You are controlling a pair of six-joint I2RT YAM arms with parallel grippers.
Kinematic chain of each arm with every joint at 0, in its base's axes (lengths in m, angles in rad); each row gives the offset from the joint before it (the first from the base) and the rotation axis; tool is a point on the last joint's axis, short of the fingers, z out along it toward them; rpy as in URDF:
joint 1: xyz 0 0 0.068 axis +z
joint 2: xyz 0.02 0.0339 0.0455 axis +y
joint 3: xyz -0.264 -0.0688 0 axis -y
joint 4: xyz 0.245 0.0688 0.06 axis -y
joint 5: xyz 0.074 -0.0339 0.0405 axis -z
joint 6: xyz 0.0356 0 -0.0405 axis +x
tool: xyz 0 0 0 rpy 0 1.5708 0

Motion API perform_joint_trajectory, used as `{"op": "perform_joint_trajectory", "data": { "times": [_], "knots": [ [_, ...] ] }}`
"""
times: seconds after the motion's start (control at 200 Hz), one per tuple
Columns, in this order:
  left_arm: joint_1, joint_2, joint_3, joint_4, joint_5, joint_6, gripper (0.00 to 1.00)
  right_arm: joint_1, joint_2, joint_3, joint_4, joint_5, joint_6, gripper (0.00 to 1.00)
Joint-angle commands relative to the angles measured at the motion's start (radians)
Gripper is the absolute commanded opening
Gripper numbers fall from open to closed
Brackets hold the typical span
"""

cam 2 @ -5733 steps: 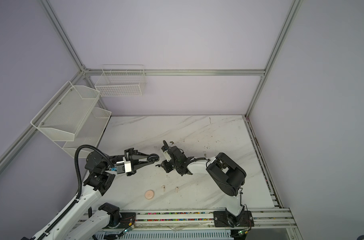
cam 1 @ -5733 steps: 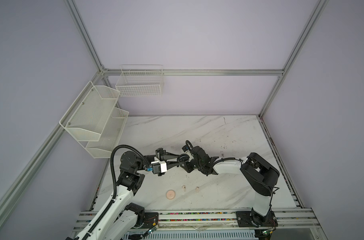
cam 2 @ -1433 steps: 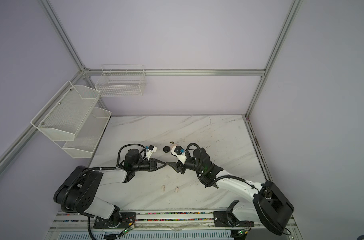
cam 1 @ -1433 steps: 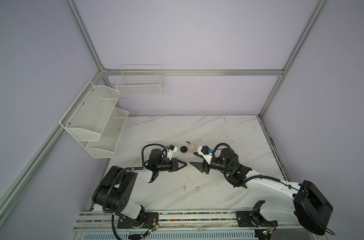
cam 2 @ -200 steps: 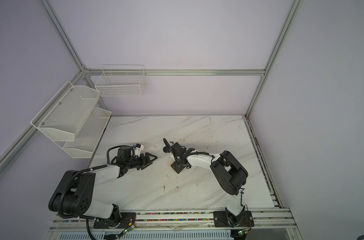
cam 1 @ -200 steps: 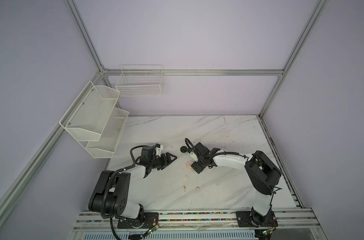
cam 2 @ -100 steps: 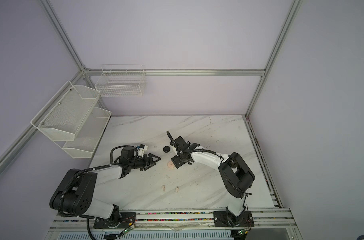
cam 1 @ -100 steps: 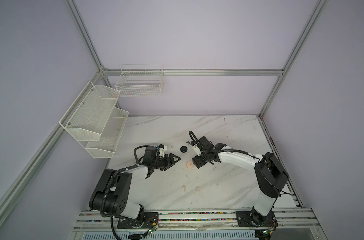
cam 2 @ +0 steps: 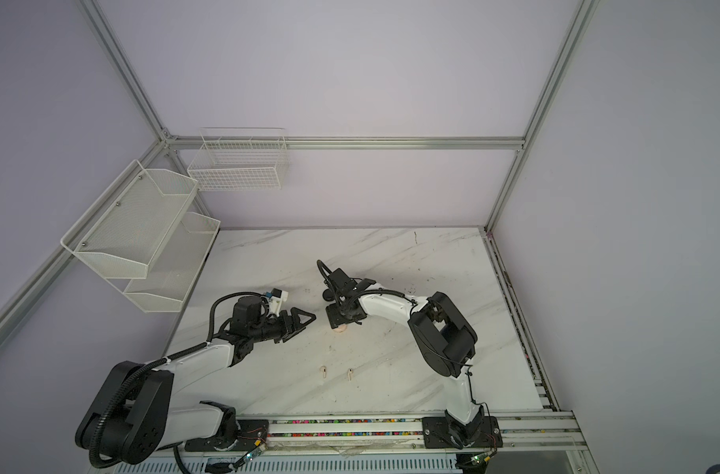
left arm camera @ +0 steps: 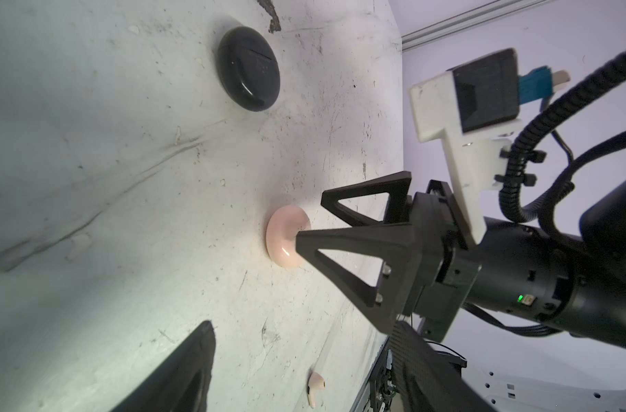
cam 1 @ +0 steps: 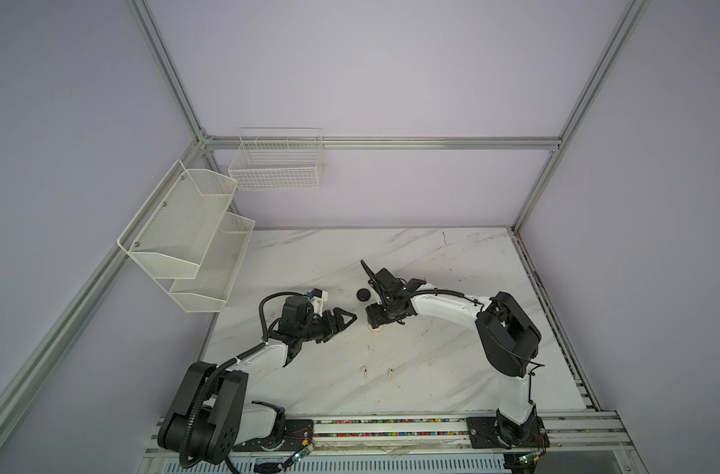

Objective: Insert wireless bluetooth earbuds into charging case
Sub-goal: Pick up the charging case from the center of the table.

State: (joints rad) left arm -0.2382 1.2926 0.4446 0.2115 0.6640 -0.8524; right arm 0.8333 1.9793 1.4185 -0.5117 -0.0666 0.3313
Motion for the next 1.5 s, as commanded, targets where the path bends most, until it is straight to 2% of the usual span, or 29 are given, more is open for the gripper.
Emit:
{"op": "perform_joint_trajectory", "data": {
  "times": [0.0,0.26,0.905,1.125,1.31,1.495],
  "knots": [
    [0.0,-0.019,-0.027,-0.014,-0.015,0.016,0.8,0.027,0.033,0.054,-0.069,0.063,0.047,0.72],
    [0.001,-0.002,-0.024,0.004,0.003,0.018,0.81,0.047,0.08,0.091,-0.147,0.152,0.033,0.73],
    [0.002,0.042,-0.015,0.037,0.022,0.018,0.81,0.06,0.122,0.089,-0.112,0.121,0.011,0.54],
    [0.002,0.065,0.001,0.045,0.037,0.029,0.81,0.059,0.104,0.07,-0.093,0.132,0.009,0.47],
    [0.001,0.076,0.013,0.048,0.049,0.038,0.8,0.035,0.059,0.038,-0.053,0.135,0.009,0.47],
    [-0.034,0.035,0.001,0.057,-0.007,0.068,0.78,-0.015,-0.034,-0.02,0.013,0.096,0.094,0.44]
  ]
}}
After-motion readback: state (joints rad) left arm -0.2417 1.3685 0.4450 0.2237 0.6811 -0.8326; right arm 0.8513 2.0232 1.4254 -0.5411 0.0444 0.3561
